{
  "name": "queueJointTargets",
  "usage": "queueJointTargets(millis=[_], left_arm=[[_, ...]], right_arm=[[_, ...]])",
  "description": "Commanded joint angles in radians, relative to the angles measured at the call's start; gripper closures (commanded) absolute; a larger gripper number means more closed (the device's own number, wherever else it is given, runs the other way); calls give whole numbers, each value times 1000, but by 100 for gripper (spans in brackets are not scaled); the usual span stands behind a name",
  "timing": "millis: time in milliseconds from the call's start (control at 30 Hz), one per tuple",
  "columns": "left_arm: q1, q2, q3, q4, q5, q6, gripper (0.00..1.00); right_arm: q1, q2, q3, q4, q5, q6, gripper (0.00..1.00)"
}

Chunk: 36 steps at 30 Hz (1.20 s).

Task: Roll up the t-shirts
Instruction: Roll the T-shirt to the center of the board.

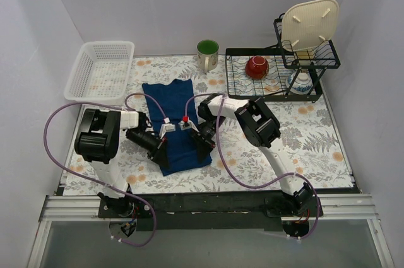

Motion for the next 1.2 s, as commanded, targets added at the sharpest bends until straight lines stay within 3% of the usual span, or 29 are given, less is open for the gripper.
queueJointTargets(millis=[0, 167, 300, 533, 600, 800, 933, 1167], left_arm=[[62, 75, 40, 17, -115, 16, 96], [81, 118, 32, 34, -130, -8, 80], [105, 25, -3, 89, -162, -34, 69], [113, -374, -79, 136, -193, 7, 57], [95, -548, -110, 175, -192, 24, 53], [-66, -984, -276, 355, -247, 51, 41], [-155, -1069, -360, 432, -288, 96, 39], [-206, -966, -406, 479, -267, 141, 39]], right_arm=[[-52, 91, 80, -22, 73, 37, 87], [-63, 185, 169, -21, 78, 108, 86], [-61, 227, 208, -21, 89, 152, 85], [-60, 308, 280, -22, 142, 241, 86], [-59, 322, 292, -16, 150, 263, 86], [-60, 349, 298, 8, 159, 293, 87], [-59, 359, 307, 10, 168, 296, 87], [-61, 365, 320, 1, 161, 293, 87]])
